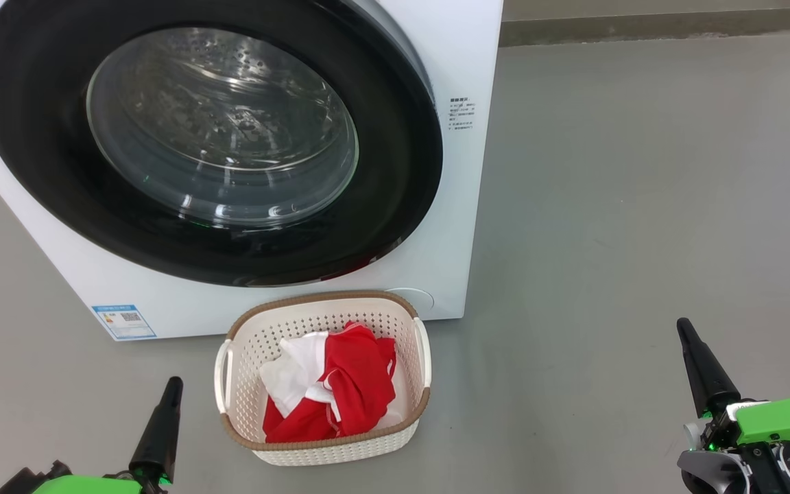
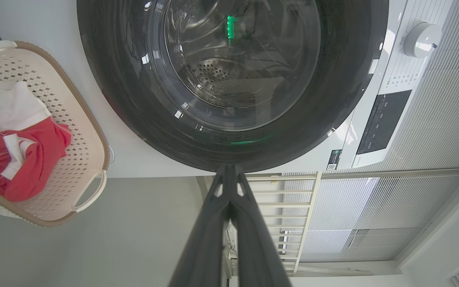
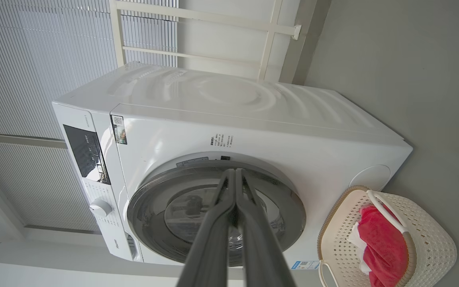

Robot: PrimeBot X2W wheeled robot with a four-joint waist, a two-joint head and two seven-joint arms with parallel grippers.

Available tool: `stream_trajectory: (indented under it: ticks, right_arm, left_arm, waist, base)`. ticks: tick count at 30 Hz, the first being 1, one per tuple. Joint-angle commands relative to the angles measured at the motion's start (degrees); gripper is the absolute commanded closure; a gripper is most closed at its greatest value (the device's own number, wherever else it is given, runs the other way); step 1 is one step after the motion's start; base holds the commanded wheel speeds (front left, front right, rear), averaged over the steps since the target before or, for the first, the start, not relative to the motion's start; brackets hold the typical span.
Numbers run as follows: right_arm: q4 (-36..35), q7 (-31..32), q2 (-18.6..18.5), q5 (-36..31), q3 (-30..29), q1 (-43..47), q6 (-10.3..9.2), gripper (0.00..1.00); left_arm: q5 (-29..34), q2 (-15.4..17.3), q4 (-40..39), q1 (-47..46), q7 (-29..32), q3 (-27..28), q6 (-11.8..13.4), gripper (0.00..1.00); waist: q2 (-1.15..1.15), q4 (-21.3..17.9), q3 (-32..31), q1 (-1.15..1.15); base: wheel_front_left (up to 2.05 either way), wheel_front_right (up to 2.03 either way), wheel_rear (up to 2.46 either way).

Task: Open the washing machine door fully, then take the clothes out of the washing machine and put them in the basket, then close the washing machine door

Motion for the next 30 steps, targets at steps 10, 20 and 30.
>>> stream_trajectory:
  ticks: [10, 20, 30]
  right_arm:
    - [-1.5, 0.3, -0.5, 0.3, 0.8, -2.4, -0.03, 1.00]
    - [-1.5, 0.3, -0.5, 0.3, 0.8, -2.4, -0.03, 1.00]
    - [-1.5, 0.3, -0.5, 0.3, 0.8, -2.4, -0.03, 1.00]
  left_arm:
    - [-0.4, 0.5, -1.2, -2.3, 0.2, 2.0, -0.4, 1.00]
    - [-0.4, 0.5, -1.2, -2.3, 0.2, 2.0, -0.4, 1.00]
    - [-0.4, 0.5, -1.2, -2.3, 0.2, 2.0, -0.4, 1.00]
  waist:
    - [0.00, 0.0, 0.0, 0.00]
    - [0.00, 0.0, 0.0, 0.00]
    - [0.00, 0.0, 0.0, 0.00]
  base:
    - [0.00, 0.00, 0.00]
    - [0.00, 0.00, 0.00]
    - [0.00, 0.00, 0.00]
